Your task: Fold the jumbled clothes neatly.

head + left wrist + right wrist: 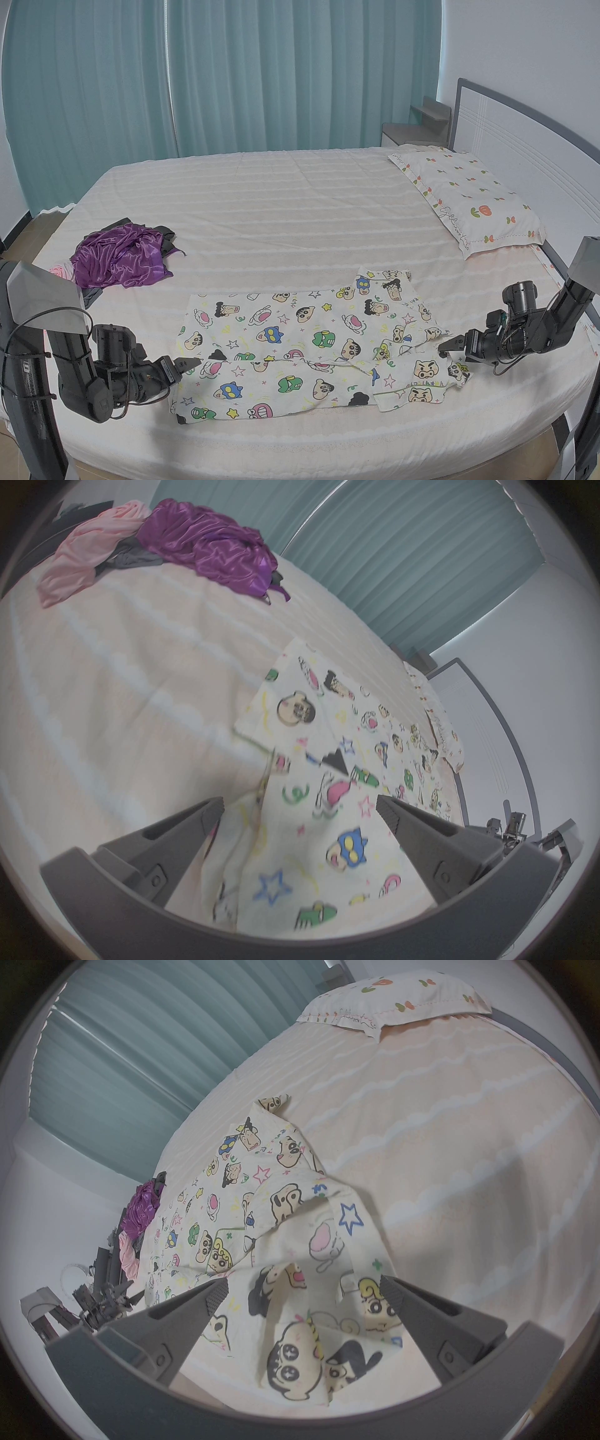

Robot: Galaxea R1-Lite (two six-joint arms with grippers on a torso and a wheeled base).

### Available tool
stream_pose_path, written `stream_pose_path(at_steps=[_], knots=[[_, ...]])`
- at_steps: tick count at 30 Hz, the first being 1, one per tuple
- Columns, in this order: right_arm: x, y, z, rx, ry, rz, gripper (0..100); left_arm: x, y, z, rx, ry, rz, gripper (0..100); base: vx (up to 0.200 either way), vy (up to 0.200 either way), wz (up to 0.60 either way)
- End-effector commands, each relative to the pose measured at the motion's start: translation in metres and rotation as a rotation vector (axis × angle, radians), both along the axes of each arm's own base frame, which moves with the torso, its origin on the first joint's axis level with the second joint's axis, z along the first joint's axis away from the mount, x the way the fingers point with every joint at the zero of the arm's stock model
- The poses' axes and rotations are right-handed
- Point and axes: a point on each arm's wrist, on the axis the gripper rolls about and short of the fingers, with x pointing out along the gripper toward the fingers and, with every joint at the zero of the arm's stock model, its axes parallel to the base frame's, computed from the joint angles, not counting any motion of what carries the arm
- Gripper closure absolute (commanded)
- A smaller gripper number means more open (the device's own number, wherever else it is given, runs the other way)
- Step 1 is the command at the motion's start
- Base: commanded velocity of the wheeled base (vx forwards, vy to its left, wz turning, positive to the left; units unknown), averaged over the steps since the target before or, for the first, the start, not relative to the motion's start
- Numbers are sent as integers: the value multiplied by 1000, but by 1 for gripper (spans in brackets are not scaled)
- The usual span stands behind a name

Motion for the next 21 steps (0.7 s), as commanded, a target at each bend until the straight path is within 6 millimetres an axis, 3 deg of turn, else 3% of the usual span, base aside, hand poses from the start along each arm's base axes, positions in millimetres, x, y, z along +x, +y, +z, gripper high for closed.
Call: stream_pose_path(at_steps=[1, 10, 21], knots=[[-9, 2, 5, 9, 7, -7, 0, -39, -16, 14, -58, 86, -6, 0, 0, 0, 0], [-12, 10, 4, 4, 16, 16, 0, -62, -66, 4, 5, 164, 48, 0, 0, 0, 0], [-13, 10, 3, 2, 17, 17, 0, -83, -63, 0, 97, 215, 82, 0, 0, 0, 0]])
